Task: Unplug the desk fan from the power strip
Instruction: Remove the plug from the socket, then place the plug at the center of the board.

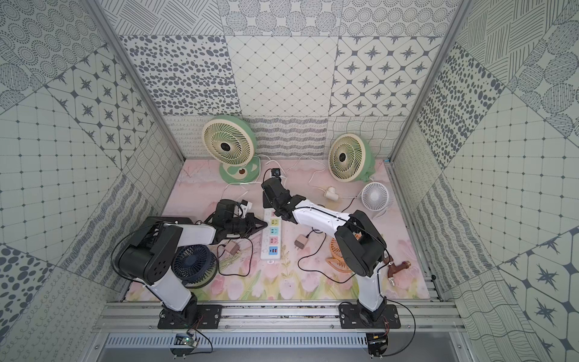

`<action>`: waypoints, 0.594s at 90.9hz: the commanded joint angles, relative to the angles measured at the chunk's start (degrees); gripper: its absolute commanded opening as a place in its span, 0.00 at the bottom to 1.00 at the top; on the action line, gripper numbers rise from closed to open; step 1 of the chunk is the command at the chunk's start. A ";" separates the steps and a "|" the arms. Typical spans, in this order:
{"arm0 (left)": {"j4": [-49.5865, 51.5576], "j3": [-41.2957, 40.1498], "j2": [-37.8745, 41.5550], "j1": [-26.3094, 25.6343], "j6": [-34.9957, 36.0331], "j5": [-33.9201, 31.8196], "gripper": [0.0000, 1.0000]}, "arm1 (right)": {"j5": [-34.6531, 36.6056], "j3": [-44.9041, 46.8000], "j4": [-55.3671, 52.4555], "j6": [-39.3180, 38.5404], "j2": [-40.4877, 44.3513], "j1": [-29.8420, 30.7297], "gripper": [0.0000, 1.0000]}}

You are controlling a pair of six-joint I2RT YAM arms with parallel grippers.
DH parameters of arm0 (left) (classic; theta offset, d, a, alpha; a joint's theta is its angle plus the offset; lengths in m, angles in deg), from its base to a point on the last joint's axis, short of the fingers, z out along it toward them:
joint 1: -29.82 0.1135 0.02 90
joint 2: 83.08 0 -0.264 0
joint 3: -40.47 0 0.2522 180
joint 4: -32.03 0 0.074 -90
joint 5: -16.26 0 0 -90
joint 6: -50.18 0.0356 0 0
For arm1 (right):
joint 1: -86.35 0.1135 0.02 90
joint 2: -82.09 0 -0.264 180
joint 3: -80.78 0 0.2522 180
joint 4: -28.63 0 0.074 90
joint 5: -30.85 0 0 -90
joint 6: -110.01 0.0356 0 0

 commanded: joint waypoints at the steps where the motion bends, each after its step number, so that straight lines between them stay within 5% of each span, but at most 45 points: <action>1: 2.36 -2.14 5.68 0.50 0.38 -4.04 0.00 | -7.41 -5.97 -1.38 -2.64 -4.45 0.19 0.09; 54: 18.57 -10.91 38.12 5.48 1.87 -15.53 0.00 | -19.99 -33.46 -10.76 -1.86 -27.94 0.19 0.15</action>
